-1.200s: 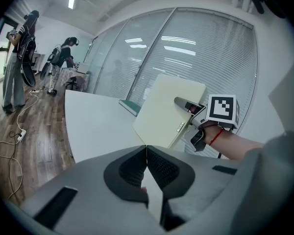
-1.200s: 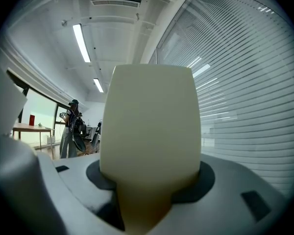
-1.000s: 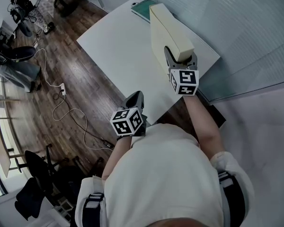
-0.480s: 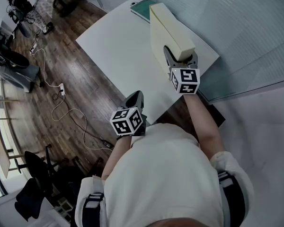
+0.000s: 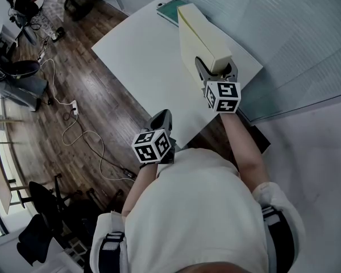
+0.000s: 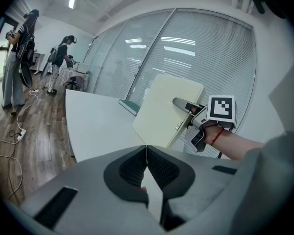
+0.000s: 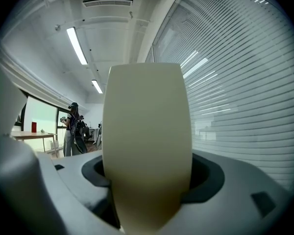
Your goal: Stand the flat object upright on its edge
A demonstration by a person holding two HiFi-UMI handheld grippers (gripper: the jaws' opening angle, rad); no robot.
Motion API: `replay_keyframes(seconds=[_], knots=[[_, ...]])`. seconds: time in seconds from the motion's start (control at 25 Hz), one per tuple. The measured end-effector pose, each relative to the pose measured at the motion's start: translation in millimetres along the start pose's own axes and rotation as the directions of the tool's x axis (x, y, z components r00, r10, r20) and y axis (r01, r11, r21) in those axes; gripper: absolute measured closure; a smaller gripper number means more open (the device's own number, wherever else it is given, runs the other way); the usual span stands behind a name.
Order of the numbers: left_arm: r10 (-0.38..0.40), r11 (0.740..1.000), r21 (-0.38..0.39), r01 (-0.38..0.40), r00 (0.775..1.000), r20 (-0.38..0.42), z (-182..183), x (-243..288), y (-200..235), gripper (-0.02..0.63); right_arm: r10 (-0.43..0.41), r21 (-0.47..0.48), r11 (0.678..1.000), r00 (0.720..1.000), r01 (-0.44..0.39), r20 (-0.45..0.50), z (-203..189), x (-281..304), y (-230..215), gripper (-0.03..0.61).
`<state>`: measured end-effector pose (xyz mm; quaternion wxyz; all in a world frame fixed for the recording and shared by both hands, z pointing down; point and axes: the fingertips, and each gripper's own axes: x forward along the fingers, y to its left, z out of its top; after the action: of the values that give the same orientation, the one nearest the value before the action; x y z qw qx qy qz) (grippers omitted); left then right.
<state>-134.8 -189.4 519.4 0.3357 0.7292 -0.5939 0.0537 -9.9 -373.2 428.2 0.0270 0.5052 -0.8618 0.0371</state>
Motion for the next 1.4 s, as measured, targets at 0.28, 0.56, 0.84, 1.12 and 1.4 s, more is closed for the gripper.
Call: replay_keyframes(seconds=[0.28, 0.56, 0.84, 1.12, 1.4], knots=[[-0.001, 1.000, 0.004, 0.001, 1.000, -0.001, -5, -5, -2, 0.592, -0.001, -0.002, 1.000, 1.000, 0.001, -0.014, -5, -9, 2, 0.224], [-0.002, 1.000, 0.012, 0.002, 1.000, -0.001, -8, -14, -5, 0.592, -0.004, -0.003, 1.000, 1.000, 0.004, -0.028, -8, -21, 4, 0.224], [-0.008, 1.000, 0.019, 0.008, 1.000, 0.001, -12, -25, -11, 0.592, -0.010, 0.009, 1.000, 0.999, 0.011, -0.033, -8, -38, 8, 0.224], [-0.015, 1.000, 0.021, 0.015, 1.000, 0.002, -20, -40, -13, 0.592, -0.019, 0.022, 1.000, 0.999, 0.020, -0.035, -9, -60, 15, 0.224], [-0.030, 0.999, 0.024, 0.030, 1.000, 0.004, -31, -49, -22, 0.592, -0.018, 0.027, 0.999, 0.999, 0.019, -0.038, -13, -89, 21, 0.223]])
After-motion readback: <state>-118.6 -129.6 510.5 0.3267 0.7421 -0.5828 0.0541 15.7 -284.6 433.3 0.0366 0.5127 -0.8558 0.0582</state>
